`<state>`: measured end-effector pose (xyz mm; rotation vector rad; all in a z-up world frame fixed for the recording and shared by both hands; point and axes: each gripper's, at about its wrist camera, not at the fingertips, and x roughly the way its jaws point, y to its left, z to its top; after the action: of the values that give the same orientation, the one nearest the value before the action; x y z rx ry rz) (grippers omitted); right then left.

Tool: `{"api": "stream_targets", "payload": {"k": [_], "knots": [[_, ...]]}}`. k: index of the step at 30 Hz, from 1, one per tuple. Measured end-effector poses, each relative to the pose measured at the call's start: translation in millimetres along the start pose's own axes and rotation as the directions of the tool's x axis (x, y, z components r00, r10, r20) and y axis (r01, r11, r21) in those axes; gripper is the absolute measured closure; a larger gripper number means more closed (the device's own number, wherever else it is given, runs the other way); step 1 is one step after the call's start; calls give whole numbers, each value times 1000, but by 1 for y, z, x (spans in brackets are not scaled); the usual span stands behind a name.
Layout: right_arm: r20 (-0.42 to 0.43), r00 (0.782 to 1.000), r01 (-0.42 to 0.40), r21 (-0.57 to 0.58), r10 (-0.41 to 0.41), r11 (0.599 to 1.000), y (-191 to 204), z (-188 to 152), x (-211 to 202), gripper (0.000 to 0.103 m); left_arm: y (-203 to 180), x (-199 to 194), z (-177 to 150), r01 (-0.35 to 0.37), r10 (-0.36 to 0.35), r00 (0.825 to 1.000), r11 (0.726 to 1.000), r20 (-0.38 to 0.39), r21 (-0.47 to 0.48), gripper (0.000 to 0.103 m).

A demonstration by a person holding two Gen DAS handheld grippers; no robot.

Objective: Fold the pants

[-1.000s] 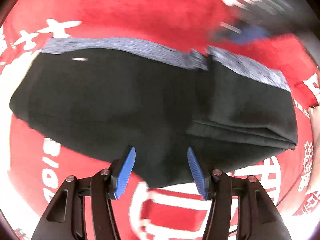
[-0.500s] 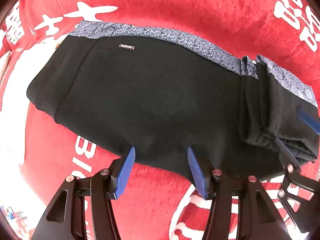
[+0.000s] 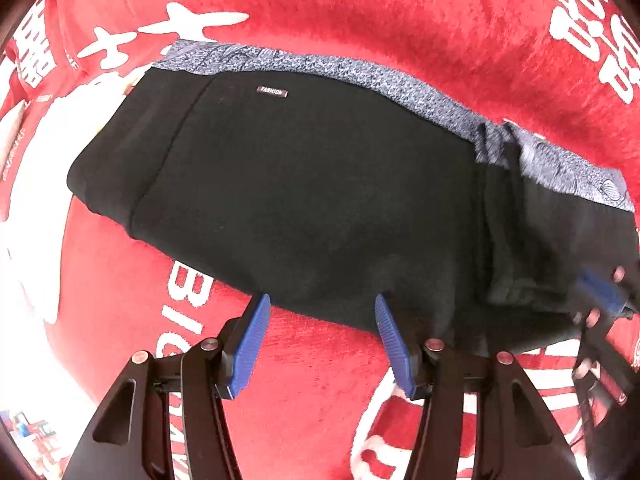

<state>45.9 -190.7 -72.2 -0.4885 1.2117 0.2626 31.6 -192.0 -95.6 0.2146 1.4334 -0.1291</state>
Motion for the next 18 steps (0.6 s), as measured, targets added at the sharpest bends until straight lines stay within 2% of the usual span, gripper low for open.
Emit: {"api": "stream_targets", "payload": {"k": [2,3,4,5,6,7,9,11,12,13,14,15,16,17,18], "knots": [[-43,999,-13,15,13,1000,2,0,15,90,-1,3,0,-14,14,1000,1000,-11,10,46],[-21,1000,-13,41,14,999,-5,1,13,90,-1,4,0,-22,22,1000,1000,-19,15,46],[-11,1000,-27,66,28,997,-12,1,7,82,-1,2,1,-26,26,999,1000,-21,17,46],[-5,999,-47,97,48,994,-20,-1,-1,73,-1,-1,3,-24,24,1000,1000,-14,20,46],[10,998,-71,146,70,987,-33,-6,-13,50,-4,-7,5,-25,25,1000,999,-1,29,46],[35,996,-87,193,82,977,-45,-13,-26,41,-10,-13,8,-30,30,999,998,12,50,46],[81,991,-133,388,110,912,-92,-37,-54,41,-28,-26,18,-18,14,999,995,46,99,46],[77,990,-142,568,120,811,-133,-61,-60,42,-53,-38,29,39,-48,997,990,66,132,46],[78,986,-158,692,145,705,-166,-80,-57,52,-66,-40,35,68,-79,995,987,68,148,46],[82,983,-170,764,167,623,-188,-93,-52,73,-82,-42,39,90,-103,992,982,71,169,46],[83,981,-167,810,173,562,-201,-108,-49,82,-99,-41,43,104,-120,990,975,72,195,42],[85,980,-170,831,181,529,-211,-116,-41,86,-115,-38,46,123,-141,987,968,71,217,29],[90,976,-182,836,198,518,-218,-117,-30,86,-128,-32,47,133,-152,986,965,71,227,26],[76,965,-199,836,251,511,-219,-123,-12,86,-138,-24,48,133,-151,986,963,63,234,26],[54,957,-199,838,285,508,-216,-129,1,87,-150,-8,47,109,-120,992,963,29,244,26]]}}
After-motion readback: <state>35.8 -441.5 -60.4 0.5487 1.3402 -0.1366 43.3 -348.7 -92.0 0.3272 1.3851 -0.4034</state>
